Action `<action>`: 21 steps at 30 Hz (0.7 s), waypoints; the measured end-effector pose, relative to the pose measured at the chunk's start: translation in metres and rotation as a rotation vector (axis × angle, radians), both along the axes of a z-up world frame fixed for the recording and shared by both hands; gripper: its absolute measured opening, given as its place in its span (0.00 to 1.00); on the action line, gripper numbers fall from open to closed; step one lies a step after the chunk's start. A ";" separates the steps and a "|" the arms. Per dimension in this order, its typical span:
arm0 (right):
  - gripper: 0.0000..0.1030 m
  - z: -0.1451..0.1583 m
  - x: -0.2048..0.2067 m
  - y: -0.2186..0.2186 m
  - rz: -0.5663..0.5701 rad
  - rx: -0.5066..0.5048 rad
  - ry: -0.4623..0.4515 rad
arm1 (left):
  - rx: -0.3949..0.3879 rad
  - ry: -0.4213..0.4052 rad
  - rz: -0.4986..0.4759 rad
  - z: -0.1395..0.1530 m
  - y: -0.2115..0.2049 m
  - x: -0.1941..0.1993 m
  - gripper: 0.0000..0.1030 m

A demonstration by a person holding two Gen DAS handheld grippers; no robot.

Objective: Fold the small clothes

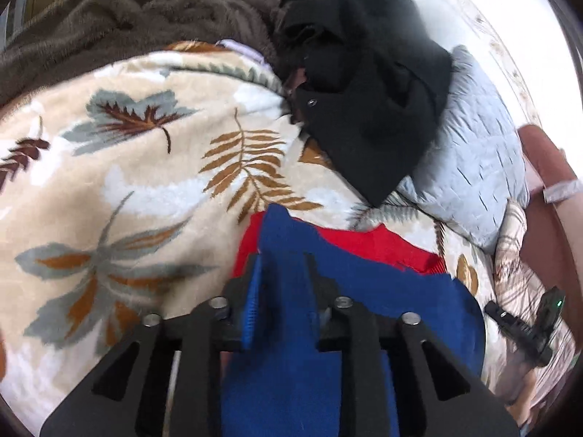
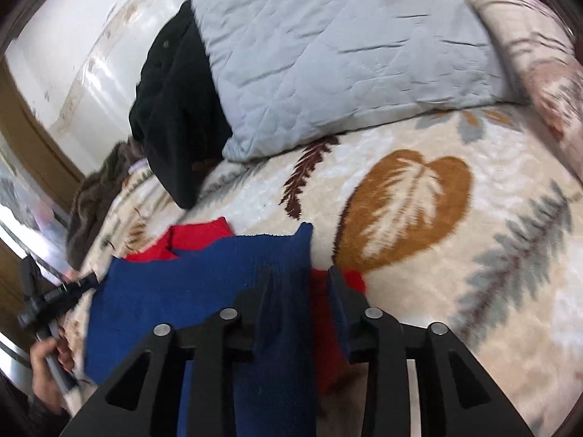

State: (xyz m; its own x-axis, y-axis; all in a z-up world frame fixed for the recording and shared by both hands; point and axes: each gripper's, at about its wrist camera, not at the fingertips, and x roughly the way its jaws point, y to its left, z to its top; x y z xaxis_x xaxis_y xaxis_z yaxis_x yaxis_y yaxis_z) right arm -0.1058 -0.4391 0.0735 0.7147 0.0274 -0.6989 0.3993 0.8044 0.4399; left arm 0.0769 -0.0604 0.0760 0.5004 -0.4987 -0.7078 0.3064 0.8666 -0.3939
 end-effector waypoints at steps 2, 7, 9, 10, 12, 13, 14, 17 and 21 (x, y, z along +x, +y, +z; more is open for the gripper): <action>0.38 -0.001 -0.010 -0.001 -0.004 0.060 0.013 | -0.001 0.001 -0.020 0.004 0.000 -0.014 0.23; 0.21 -0.022 -0.003 0.014 0.037 0.108 0.111 | 0.027 0.067 -0.061 -0.011 -0.015 -0.034 0.23; 0.06 -0.022 0.000 0.023 0.050 0.061 0.120 | 0.088 0.088 -0.076 -0.025 -0.022 -0.034 0.23; 0.06 -0.016 -0.004 0.024 0.034 0.031 0.105 | 0.096 0.085 -0.078 -0.030 -0.022 -0.033 0.22; 0.05 -0.003 -0.013 0.023 0.003 -0.013 0.055 | 0.082 0.071 -0.072 -0.031 -0.019 -0.033 0.20; 0.05 0.001 -0.016 0.022 -0.018 -0.026 0.039 | 0.086 0.071 -0.072 -0.030 -0.020 -0.034 0.20; 0.05 -0.001 -0.017 0.022 -0.030 -0.039 0.051 | 0.092 0.066 -0.075 -0.030 -0.020 -0.035 0.20; 0.05 -0.032 -0.002 0.023 -0.018 -0.059 0.166 | 0.135 0.040 -0.093 -0.030 -0.028 -0.038 0.20; 0.13 -0.035 -0.004 0.022 -0.007 -0.016 0.152 | 0.117 0.034 -0.085 -0.026 -0.022 -0.040 0.20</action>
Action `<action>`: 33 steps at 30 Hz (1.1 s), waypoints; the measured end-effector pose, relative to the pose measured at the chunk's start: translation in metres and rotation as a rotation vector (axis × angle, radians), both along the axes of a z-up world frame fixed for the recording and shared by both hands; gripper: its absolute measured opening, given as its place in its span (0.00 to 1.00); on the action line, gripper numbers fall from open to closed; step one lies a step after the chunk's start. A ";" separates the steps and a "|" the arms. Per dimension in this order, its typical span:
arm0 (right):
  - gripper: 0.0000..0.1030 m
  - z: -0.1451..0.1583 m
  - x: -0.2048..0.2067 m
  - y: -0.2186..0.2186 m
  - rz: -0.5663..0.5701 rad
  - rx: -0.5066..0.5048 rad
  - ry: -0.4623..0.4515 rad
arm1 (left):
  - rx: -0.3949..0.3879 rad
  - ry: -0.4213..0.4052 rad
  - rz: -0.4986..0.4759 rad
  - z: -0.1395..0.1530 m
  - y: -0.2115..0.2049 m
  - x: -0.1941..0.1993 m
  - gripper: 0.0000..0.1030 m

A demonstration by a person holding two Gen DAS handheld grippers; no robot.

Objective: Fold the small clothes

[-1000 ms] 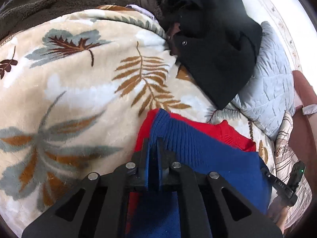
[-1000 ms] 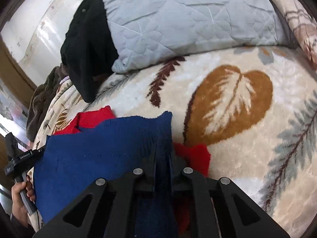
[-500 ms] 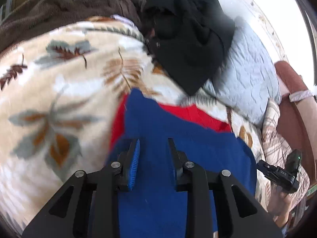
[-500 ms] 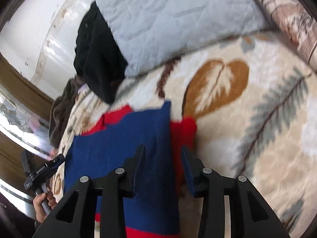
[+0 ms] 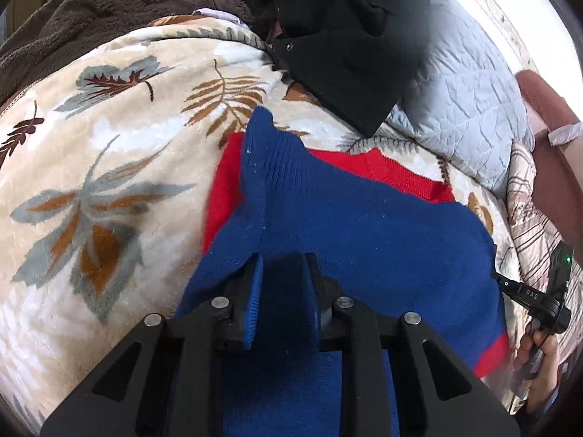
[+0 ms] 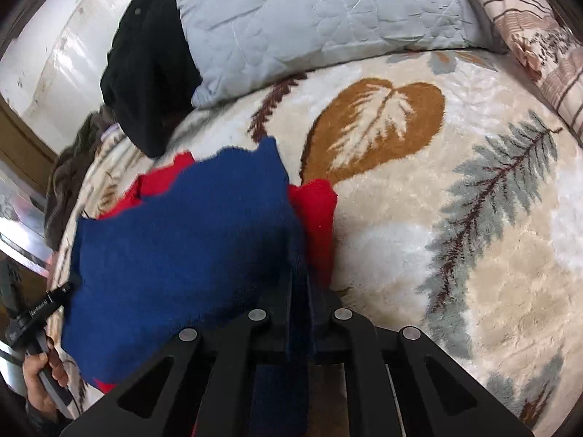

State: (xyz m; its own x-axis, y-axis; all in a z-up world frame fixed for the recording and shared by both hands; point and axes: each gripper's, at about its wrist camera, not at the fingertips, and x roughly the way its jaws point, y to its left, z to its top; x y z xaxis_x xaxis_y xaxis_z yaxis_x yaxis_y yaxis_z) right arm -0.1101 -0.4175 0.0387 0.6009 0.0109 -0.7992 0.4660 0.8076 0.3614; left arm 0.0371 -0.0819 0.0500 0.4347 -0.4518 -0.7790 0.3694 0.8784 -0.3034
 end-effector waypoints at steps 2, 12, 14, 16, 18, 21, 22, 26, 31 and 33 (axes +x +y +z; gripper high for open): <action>0.27 0.010 -0.010 0.004 0.002 -0.007 -0.007 | 0.006 -0.017 0.002 0.008 0.004 -0.005 0.20; 0.10 0.003 -0.030 0.028 0.058 0.044 0.084 | -0.057 0.059 0.076 -0.009 0.028 -0.014 0.18; 0.10 0.005 -0.030 0.034 0.062 -0.002 0.091 | -0.092 0.080 0.099 -0.009 0.033 -0.012 0.15; 0.21 0.013 -0.031 0.040 0.043 -0.072 0.104 | -0.121 0.086 0.111 -0.003 0.037 -0.014 0.15; 0.31 0.031 -0.027 0.049 0.007 -0.171 0.095 | -0.152 0.081 0.140 0.003 0.043 -0.022 0.16; 0.32 0.059 -0.006 0.067 0.027 -0.190 0.020 | -0.180 0.127 0.159 0.005 0.049 -0.032 0.20; 0.32 0.066 0.008 0.077 0.061 -0.172 -0.007 | -0.169 0.138 0.165 0.004 0.051 -0.035 0.20; 0.33 0.077 0.072 0.132 0.235 -0.110 -0.032 | -0.156 0.185 0.179 -0.003 0.061 -0.037 0.20; 0.33 0.077 0.159 0.215 0.419 -0.070 -0.034 | -0.174 0.199 0.163 0.000 0.069 -0.034 0.20; 0.36 0.071 0.192 0.240 0.460 -0.076 -0.012 | -0.175 0.189 0.160 0.005 0.071 -0.035 0.22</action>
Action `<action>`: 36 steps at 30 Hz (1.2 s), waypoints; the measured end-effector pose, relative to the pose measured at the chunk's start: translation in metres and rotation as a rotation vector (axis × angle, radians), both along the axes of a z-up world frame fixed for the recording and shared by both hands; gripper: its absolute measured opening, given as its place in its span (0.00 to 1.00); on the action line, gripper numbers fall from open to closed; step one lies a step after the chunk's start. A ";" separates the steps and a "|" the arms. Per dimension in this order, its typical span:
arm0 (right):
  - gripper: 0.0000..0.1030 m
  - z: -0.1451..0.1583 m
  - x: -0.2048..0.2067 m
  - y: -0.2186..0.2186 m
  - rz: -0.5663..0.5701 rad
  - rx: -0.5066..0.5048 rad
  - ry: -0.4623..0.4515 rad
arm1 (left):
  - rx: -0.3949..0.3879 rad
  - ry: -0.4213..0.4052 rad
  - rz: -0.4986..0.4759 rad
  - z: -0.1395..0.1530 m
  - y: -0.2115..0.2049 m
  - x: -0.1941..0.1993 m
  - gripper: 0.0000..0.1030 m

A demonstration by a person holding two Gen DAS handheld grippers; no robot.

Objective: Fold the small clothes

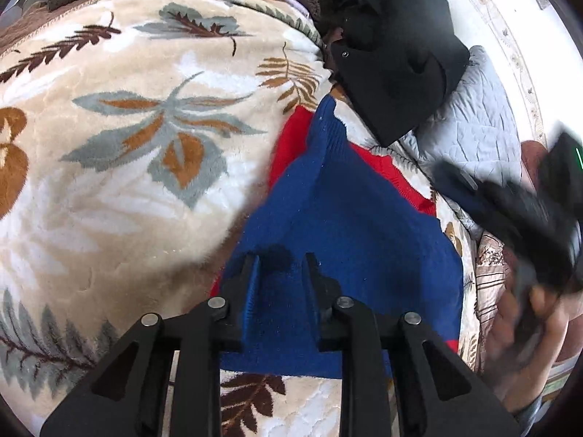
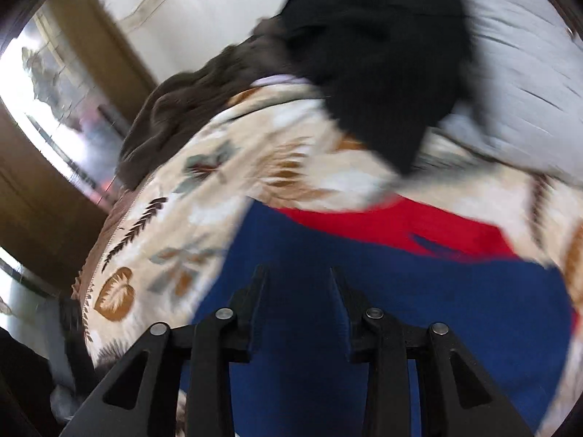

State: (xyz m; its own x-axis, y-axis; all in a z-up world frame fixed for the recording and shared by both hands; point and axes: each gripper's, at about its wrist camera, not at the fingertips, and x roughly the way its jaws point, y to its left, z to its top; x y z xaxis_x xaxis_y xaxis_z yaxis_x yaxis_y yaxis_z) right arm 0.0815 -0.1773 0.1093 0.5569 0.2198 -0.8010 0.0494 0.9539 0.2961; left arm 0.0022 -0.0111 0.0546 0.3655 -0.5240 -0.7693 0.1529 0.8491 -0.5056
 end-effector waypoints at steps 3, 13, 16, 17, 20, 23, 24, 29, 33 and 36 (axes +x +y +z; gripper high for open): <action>0.41 -0.017 0.040 0.027 0.015 -0.020 0.053 | 0.036 -0.013 -0.003 0.003 0.001 0.001 0.25; 0.03 -0.048 0.080 0.064 0.042 -0.190 0.103 | 0.199 -0.005 -0.015 -0.004 -0.004 0.004 0.36; 0.03 -0.035 0.080 0.067 0.055 -0.197 0.011 | 0.198 0.025 -0.037 -0.017 -0.011 0.005 0.36; 0.03 -0.034 0.081 0.067 0.056 -0.183 -0.006 | 0.210 0.012 -0.037 -0.017 -0.014 0.004 0.36; 0.03 -0.044 0.089 0.064 0.052 -0.151 0.001 | 0.240 -0.010 -0.048 -0.016 -0.019 0.003 0.36; 0.04 -0.070 0.096 0.063 0.058 -0.135 0.039 | 0.238 -0.009 -0.049 -0.017 -0.018 0.004 0.36; 0.04 -0.076 0.096 0.061 0.065 -0.121 0.045 | 0.237 -0.009 -0.049 -0.017 -0.018 0.004 0.36; 0.26 -0.061 0.089 0.057 0.072 -0.072 0.011 | 0.235 -0.012 -0.057 -0.017 -0.016 0.004 0.36; 0.41 -0.032 0.064 0.055 0.089 -0.030 -0.038 | 0.229 -0.013 -0.060 -0.017 -0.014 0.003 0.36; 0.41 -0.023 0.039 0.051 0.093 -0.025 -0.031 | 0.223 -0.015 -0.063 -0.015 -0.013 0.001 0.36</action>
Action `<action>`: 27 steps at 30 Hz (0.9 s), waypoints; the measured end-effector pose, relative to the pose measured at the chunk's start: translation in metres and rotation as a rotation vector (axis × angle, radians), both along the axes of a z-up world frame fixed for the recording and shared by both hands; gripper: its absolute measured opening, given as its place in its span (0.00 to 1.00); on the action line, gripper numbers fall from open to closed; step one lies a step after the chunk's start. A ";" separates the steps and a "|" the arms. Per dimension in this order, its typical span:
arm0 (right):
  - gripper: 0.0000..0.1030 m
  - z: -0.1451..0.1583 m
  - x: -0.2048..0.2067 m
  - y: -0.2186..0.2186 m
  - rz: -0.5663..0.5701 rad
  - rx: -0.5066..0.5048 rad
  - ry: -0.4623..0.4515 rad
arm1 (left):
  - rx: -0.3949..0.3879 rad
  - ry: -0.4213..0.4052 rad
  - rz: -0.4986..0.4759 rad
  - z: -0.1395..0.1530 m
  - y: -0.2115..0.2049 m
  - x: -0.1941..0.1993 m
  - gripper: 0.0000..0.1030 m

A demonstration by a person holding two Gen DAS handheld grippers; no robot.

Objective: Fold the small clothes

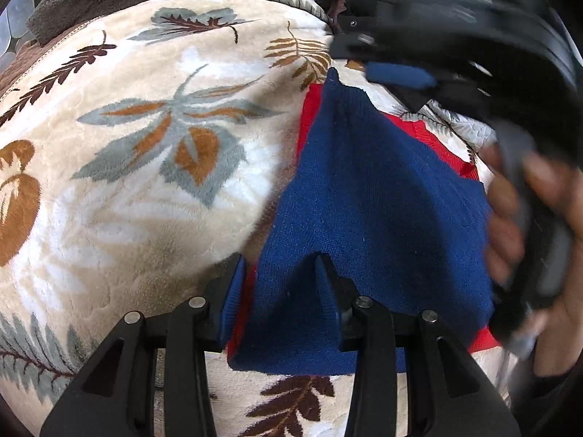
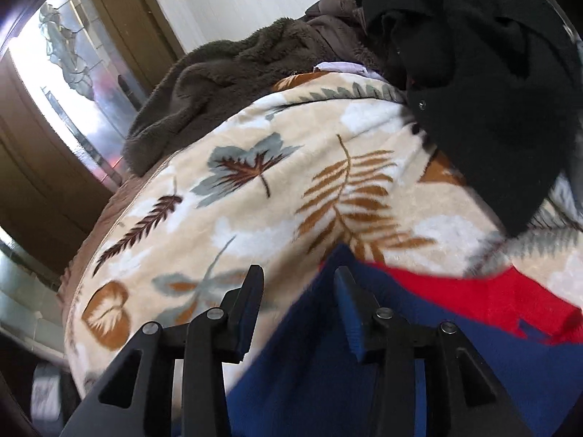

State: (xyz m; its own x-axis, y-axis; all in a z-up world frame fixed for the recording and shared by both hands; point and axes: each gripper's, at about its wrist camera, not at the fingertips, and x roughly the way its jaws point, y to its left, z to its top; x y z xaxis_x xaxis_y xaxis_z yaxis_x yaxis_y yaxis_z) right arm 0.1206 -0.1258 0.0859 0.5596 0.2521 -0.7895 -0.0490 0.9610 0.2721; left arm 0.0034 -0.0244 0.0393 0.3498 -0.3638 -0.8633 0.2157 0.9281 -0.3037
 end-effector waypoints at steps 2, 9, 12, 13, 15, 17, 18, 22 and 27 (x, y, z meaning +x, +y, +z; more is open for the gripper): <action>0.42 -0.004 -0.012 -0.004 -0.015 -0.008 0.026 | -0.009 0.000 0.001 0.000 0.003 -0.001 0.36; 0.41 -0.049 -0.024 -0.011 -0.034 -0.045 0.126 | -0.094 0.012 0.035 0.010 0.026 -0.003 0.36; 0.41 -0.042 -0.029 -0.018 -0.062 0.005 0.121 | -0.132 -0.002 0.050 0.018 0.043 -0.005 0.36; 0.42 -0.038 -0.031 -0.021 -0.076 0.030 0.117 | -0.141 0.000 0.052 0.019 0.046 -0.006 0.36; 0.42 -0.032 -0.034 -0.022 -0.086 0.049 0.111 | -0.164 0.014 0.058 0.018 0.054 -0.004 0.36; 0.43 -0.025 -0.035 -0.021 -0.091 0.044 0.108 | -0.178 0.028 0.057 0.017 0.056 -0.004 0.36; 0.43 -0.024 -0.035 -0.020 -0.090 0.048 0.110 | -0.177 0.032 0.055 0.016 0.055 -0.005 0.36; 0.46 -0.020 -0.025 -0.013 -0.085 0.072 0.135 | -0.146 0.077 0.022 0.007 0.037 -0.004 0.36; 0.49 -0.026 -0.005 0.001 -0.083 0.065 0.184 | -0.123 0.098 0.008 0.004 0.029 -0.005 0.36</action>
